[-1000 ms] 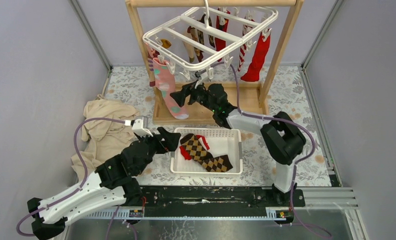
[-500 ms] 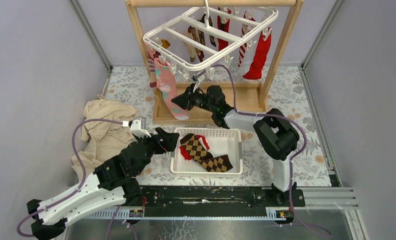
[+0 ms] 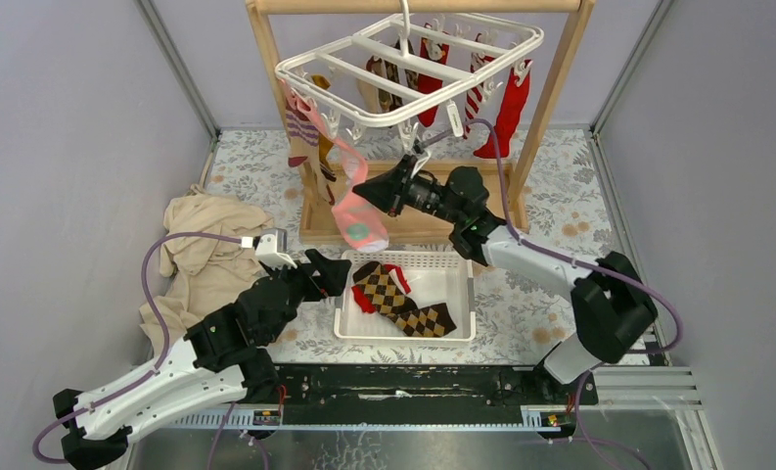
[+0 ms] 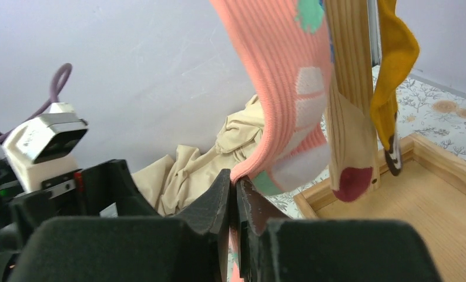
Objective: Remove the socks clipped to the hanger
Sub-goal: Remove the sock from the hanger.
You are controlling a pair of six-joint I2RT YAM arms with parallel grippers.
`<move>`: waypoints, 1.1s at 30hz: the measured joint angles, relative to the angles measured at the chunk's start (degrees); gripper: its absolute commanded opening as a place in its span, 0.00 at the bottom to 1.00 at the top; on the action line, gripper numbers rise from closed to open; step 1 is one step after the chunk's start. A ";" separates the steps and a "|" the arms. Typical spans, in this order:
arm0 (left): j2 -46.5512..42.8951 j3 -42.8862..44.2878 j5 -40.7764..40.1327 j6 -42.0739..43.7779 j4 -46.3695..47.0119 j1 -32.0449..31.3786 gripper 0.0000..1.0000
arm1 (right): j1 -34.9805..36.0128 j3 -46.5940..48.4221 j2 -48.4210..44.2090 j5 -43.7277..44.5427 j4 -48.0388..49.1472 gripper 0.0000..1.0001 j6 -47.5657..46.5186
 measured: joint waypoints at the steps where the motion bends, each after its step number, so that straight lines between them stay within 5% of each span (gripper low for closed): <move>1: 0.00 0.00 -0.09 0.07 0.00 0.00 0.98 | -0.11 -0.87 -1.70 -0.09 -0.42 0.10 0.00; 11: 0.59 0.02 -0.55 3.15 2.73 0.00 0.99 | -0.85 -7.52 -13.92 -1.03 -12.17 0.10 -0.87; 22: 11.08 5.79 0.24 10.23 13.70 1.64 0.98 | -2.14 -10.21 -24.17 -0.07 -25.27 0.10 -4.33; 33: 20.26 12.37 8.33 11.82 22.23 10.19 0.98 | -14.80 -11.96 -25.90 -2.21 -25.64 0.10 0.26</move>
